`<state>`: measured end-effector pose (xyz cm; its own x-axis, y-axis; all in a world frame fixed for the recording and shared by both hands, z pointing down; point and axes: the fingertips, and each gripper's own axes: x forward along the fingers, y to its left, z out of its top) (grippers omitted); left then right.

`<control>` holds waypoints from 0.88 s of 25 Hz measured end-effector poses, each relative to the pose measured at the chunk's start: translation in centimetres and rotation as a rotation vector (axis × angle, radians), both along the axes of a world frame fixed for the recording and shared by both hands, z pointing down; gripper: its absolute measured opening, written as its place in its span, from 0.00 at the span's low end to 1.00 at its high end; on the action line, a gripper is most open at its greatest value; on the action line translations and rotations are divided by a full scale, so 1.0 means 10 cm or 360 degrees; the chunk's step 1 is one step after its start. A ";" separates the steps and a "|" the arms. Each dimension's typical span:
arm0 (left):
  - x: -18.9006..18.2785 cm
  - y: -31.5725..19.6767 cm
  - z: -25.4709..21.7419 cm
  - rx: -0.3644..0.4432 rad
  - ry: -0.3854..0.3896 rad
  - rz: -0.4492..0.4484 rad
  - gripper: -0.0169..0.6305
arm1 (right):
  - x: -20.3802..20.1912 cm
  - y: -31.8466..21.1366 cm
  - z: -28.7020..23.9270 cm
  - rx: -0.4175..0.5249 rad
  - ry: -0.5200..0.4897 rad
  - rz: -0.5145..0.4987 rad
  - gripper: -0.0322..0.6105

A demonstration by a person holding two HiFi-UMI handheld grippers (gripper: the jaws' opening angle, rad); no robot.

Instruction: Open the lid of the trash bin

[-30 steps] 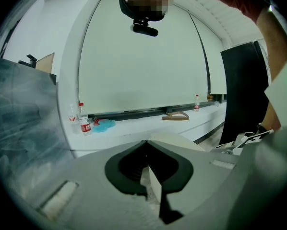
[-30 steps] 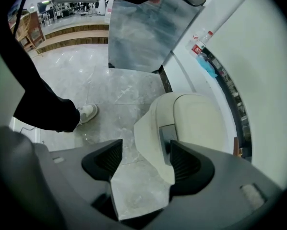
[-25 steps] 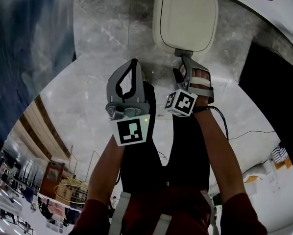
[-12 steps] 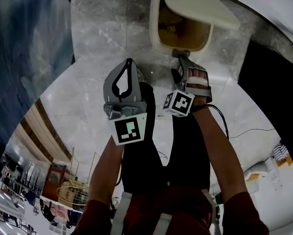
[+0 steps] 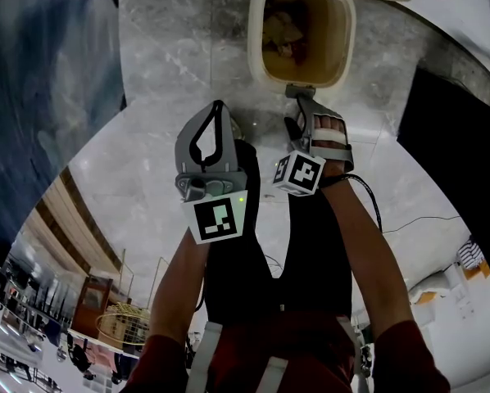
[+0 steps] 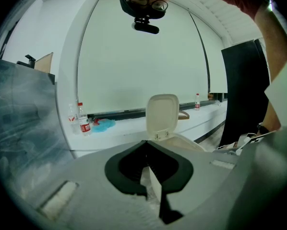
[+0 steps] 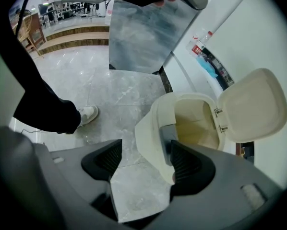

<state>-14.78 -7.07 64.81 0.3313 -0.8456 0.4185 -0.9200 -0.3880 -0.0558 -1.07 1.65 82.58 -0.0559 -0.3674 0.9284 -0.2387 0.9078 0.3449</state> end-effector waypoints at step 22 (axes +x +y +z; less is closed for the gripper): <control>0.21 -0.04 -0.71 0.0078 -0.0081 0.0089 0.04 | 0.10 0.19 -0.25 -0.0177 -0.0102 0.0081 0.49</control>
